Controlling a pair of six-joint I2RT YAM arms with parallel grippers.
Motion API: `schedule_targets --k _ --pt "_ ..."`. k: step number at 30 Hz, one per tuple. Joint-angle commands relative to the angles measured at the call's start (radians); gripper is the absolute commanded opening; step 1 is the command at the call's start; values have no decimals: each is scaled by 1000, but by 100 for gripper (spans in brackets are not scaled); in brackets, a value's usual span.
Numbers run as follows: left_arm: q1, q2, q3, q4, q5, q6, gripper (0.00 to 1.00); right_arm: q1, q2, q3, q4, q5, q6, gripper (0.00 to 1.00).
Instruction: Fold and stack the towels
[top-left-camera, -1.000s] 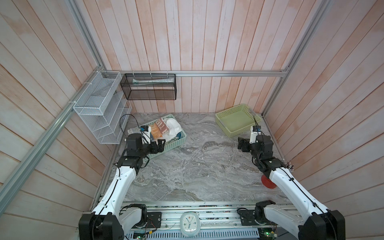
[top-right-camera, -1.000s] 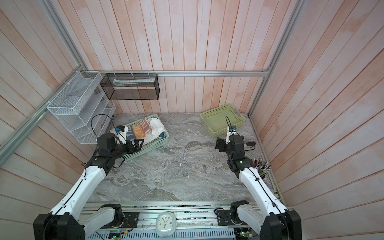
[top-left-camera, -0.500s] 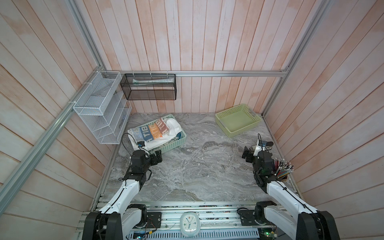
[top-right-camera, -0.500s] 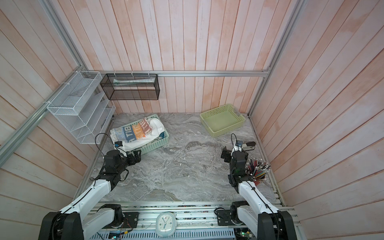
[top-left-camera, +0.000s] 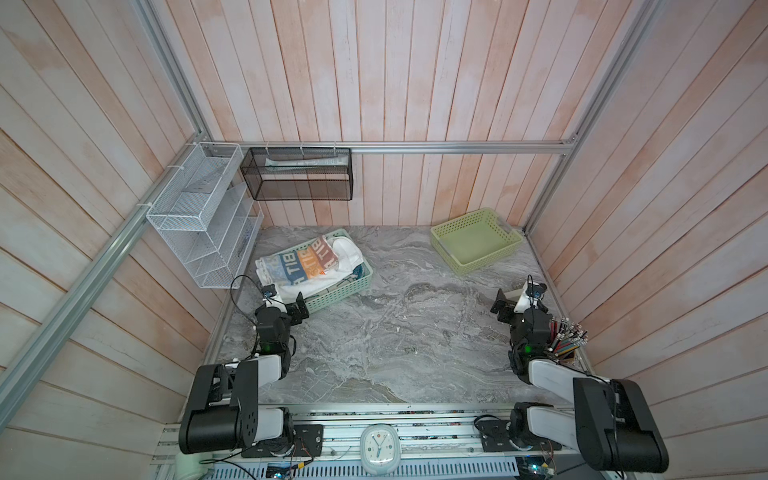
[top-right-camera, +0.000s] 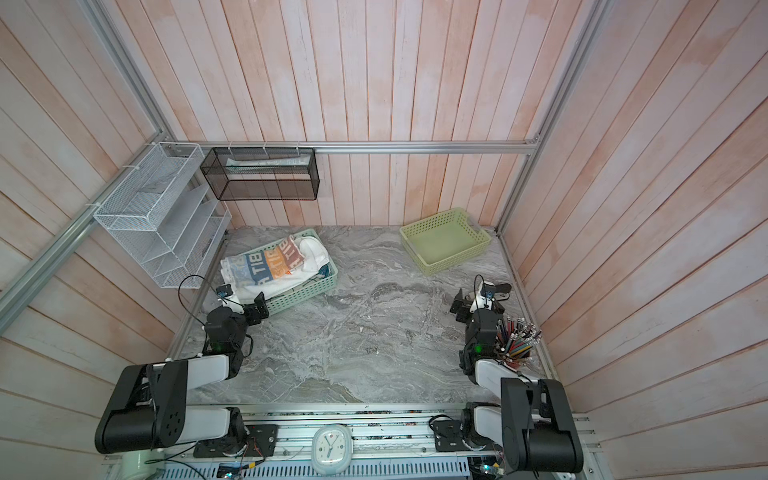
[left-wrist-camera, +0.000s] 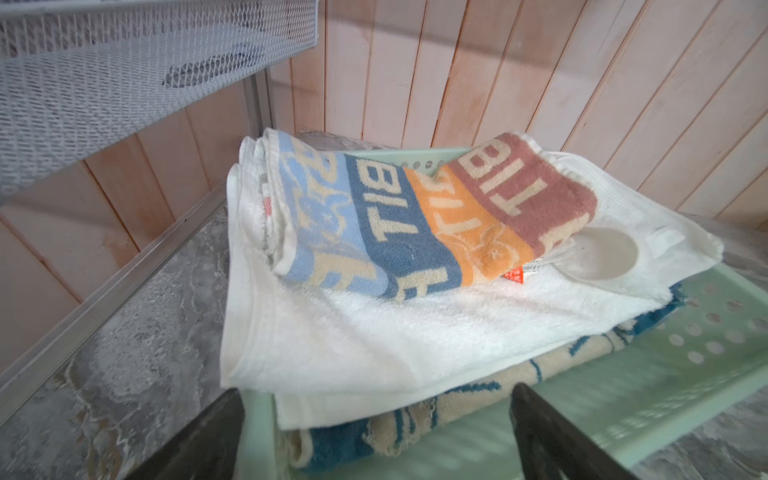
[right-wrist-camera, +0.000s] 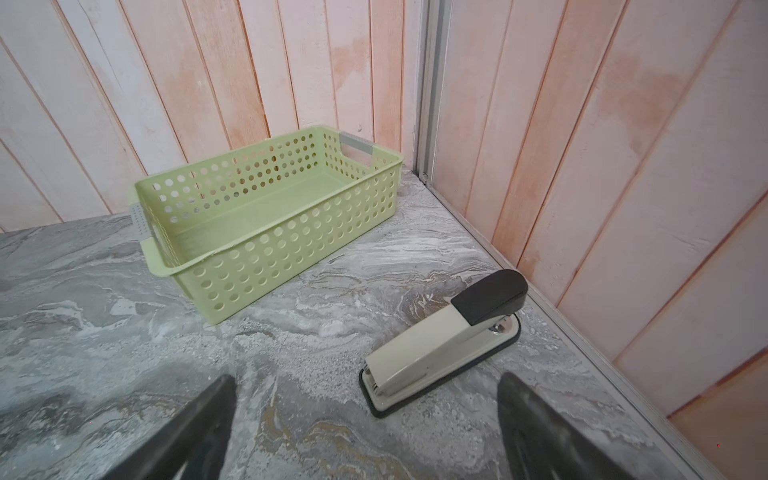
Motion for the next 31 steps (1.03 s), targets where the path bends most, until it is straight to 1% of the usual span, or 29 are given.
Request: schedule_targets --k 1,2,5,8,9,10,13,15,18,31 --pt "-6 89 34 166 85 46 100 -10 95 -19 212 -46 -41 98" --pt "-24 106 40 158 80 76 100 -9 125 -23 248 -53 -49 98" --pt "-44 142 10 247 64 100 100 -13 199 -29 325 -88 -62 98" --pt "-45 140 13 238 61 100 100 -13 285 -16 402 -103 -64 98" --pt "-46 141 12 240 59 102 100 -13 294 -7 399 -102 -65 98" --pt "-49 140 12 239 54 102 100 -12 289 1 375 -95 -61 98" --pt "-55 140 13 238 43 107 100 -13 246 41 229 -96 -63 98" --pt "-71 141 15 238 18 116 100 -13 259 30 269 -90 -55 98" --pt "-70 141 16 236 18 116 100 -13 249 38 237 -95 -63 98" --pt "-68 147 26 222 23 113 100 -13 250 36 245 -94 -62 98"
